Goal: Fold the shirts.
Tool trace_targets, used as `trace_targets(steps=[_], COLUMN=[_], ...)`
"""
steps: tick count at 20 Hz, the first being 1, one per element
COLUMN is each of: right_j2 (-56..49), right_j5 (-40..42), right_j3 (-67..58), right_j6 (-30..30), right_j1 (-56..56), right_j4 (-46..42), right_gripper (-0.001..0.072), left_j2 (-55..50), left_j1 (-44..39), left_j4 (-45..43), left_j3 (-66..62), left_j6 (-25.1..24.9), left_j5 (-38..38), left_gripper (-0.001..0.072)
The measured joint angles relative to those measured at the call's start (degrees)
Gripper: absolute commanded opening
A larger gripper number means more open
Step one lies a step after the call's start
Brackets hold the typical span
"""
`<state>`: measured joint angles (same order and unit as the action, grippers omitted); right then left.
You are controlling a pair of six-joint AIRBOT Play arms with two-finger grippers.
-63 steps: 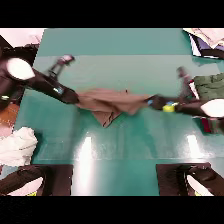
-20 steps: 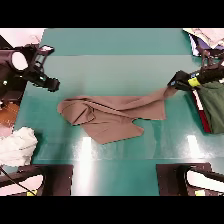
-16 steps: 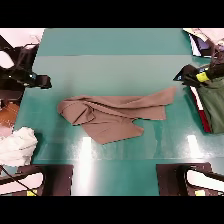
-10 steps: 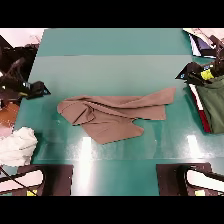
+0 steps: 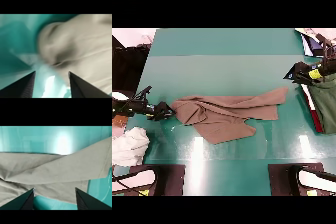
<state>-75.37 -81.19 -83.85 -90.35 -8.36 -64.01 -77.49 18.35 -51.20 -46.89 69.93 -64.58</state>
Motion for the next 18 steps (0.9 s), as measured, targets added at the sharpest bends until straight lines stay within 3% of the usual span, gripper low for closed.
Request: trace_targets(steps=[5,6,7,8,18], right_j2=[0.0,0.0,0.0,0.0,2.2], right_j5=[-0.1,-0.3,-0.3,-0.3,-5.4], right_j3=[0.0,0.0,0.0,0.0,3.5], right_j6=[0.0,0.0,0.0,0.0,1.8], right_j1=[0.1,0.1,0.1,0.1,-0.4], right_j4=[0.0,0.0,0.0,0.0,-0.3], right_gripper=[0.0579,0.0579,0.0578,0.0578,0.0575], left_j2=[0.0,0.0,0.0,-0.1,2.9], left_j1=[-1.1,-1.2,-1.2,-1.2,-1.4], left_j4=[4.3,4.7,4.8,4.3,4.4], left_j3=[1.4,1.6,1.7,1.8,-3.9], left_j6=[-1.6,-1.5,-1.4,-1.4,-1.3], left_j5=[3.8,4.4,4.9,5.9,3.2], left_gripper=[0.0500,0.0451,0.0160,0.0026,0.0022])
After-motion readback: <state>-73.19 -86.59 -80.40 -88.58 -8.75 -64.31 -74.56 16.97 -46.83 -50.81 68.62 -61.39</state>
